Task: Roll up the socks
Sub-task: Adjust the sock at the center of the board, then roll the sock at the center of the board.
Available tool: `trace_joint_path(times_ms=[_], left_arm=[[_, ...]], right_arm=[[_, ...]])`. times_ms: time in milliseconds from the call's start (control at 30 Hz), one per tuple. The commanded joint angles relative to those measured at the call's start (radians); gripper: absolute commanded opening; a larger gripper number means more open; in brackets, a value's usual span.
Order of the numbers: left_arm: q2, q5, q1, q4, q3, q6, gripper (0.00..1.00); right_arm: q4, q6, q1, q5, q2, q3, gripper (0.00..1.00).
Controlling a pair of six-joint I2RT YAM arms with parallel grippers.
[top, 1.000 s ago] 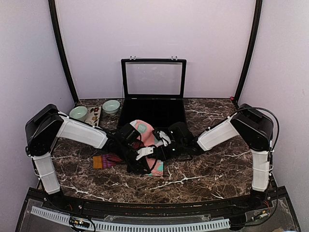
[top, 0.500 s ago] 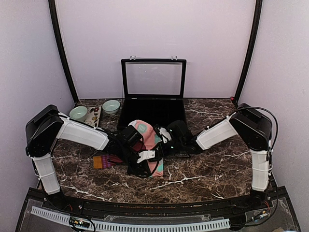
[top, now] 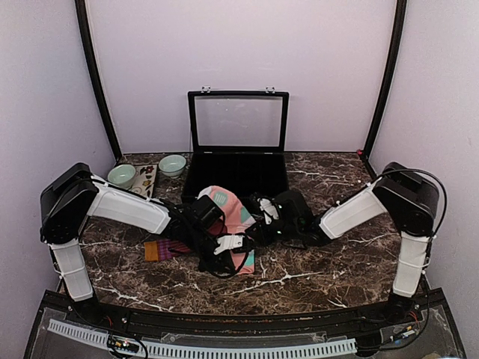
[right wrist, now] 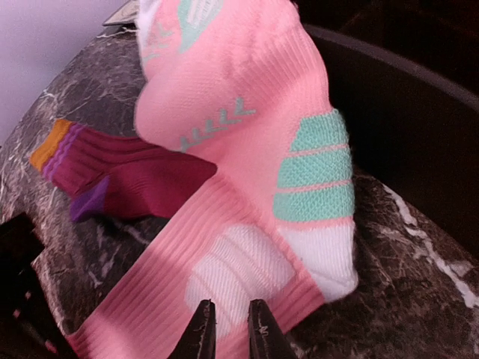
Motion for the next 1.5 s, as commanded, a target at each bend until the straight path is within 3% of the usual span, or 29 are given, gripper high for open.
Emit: trace_joint_path(times_ms=[0, 200, 367, 933, 967, 1033, 1467], left_arm=[[0.014, -0.035, -0.008, -0.081, -0.047, 0.001, 0.00], [0.011, -0.014, 0.008, -0.075, -0.049, -0.009, 0.00], [0.010, -0.008, 0.020, -0.075, -0.045, -0.010, 0.00], [0.004, -0.003, 0.031, -0.065, -0.052, -0.006, 0.00], [0.004, -0.002, 0.031, -0.067, -0.051, -0.005, 0.00], [0.004, -0.003, 0.033, -0.072, -0.047, -0.002, 0.00], [-0.007, 0.003, 0.048, -0.077, -0.045, 0.003, 0.00]], right_arm=[[0.158, -0.058, 0.001, -0.017, -0.158, -0.133, 0.20], [0.277, -0.115, 0.096, -0.050, -0.331, -0.355, 0.27], [0.353, -0.154, 0.210, -0.099, -0.342, -0.444, 0.28], [0.375, -0.306, 0.252, -0.102, -0.154, -0.354, 0.32], [0.381, -0.308, 0.252, -0.095, -0.149, -0.358, 0.38], [0.392, -0.315, 0.252, -0.087, -0.144, -0.364, 0.40], [0.503, -0.287, 0.235, -0.075, -0.126, -0.452, 0.35]])
